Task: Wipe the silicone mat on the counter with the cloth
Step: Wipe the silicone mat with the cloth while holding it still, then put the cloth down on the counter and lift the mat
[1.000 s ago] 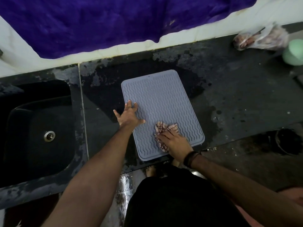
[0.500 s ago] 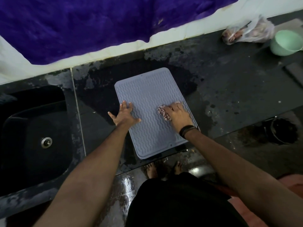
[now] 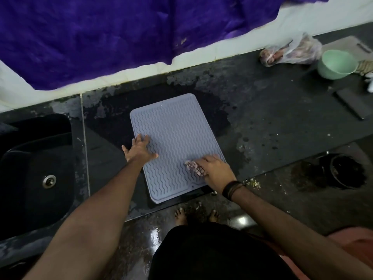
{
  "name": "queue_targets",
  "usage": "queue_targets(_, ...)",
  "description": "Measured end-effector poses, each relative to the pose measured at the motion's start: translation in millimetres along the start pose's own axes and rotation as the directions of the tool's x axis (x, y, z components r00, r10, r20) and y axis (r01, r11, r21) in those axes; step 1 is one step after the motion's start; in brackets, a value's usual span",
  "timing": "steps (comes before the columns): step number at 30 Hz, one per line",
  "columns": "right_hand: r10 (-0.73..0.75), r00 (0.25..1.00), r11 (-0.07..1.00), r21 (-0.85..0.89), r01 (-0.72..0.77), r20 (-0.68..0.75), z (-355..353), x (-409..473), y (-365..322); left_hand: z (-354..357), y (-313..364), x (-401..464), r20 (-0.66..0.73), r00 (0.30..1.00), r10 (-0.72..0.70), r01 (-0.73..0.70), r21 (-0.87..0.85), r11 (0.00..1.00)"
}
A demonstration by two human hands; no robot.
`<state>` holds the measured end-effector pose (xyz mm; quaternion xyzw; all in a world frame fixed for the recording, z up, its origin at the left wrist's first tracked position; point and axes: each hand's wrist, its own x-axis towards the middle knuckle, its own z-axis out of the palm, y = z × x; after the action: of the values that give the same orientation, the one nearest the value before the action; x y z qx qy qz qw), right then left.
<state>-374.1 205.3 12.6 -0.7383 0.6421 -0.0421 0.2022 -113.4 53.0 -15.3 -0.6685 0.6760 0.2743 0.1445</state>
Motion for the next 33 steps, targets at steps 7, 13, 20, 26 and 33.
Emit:
queue_targets(7,-0.157,0.987,0.979,0.123,0.160,-0.033,-35,81,-20,3,-14,-38,-0.081,0.993,-0.088,0.083,-0.067,0.994)
queue_targets(13,-0.275,0.961,0.955,0.111,0.276,-0.027,-54,155,-86,-24,-55,-65,-0.149,0.975,-0.167,0.161,-0.055,0.985)
queue_targets(20,-0.284,0.959,0.950,0.129,0.284,-0.019,-58,233,-170,-57,-103,-53,-0.200,0.969,-0.143,0.124,-0.104,0.987)
queue_targets(26,-0.293,0.955,0.956,-0.025,0.292,-0.046,-60,318,-233,-74,-157,-24,-0.207,0.974,-0.092,0.062,-0.146,0.987)
queue_targets(33,-0.262,0.963,0.940,-0.242,0.239,-0.068,-21,379,-267,-79,-207,15,-0.250,0.966,-0.059,0.006,-0.208,0.978)
